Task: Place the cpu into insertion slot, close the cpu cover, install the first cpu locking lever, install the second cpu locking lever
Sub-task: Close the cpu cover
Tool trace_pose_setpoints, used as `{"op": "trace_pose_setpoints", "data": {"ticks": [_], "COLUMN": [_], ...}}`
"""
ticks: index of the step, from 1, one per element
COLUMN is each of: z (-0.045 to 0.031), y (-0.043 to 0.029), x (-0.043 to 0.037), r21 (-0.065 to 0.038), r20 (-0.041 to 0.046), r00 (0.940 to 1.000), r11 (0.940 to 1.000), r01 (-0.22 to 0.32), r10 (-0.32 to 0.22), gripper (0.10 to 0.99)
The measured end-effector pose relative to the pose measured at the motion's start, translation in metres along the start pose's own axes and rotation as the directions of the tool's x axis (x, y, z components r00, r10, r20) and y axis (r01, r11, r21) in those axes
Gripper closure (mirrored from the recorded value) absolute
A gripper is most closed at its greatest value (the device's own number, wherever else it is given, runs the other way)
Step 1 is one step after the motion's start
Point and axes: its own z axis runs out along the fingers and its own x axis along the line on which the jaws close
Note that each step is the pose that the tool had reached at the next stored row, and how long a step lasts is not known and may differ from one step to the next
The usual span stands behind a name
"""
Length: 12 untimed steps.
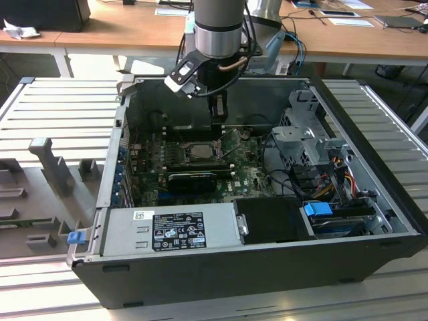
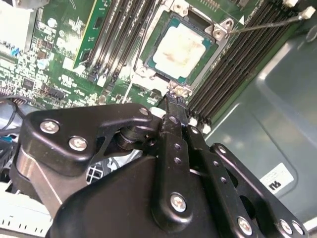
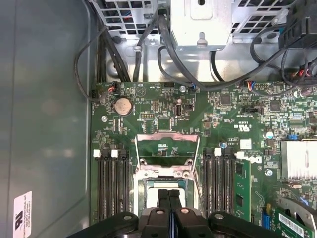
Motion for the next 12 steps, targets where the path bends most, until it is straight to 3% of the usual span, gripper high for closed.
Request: {"op": "trace_pose_setpoints", "data": {"ticks": [6,12], "z": [-0.0019,-0.0012], "y": [0.0041,0.0153], "x": [0.0001,0.0004], "r21": [0.0,0.0], "r20": [-0.0001,-0.0001], "r00": [1.0,1.0], "r11": [1.0,1.0], "r01": [0.0,0.0], "r10": [0.0,0.0], "gripper": [0.98,0.98]}}
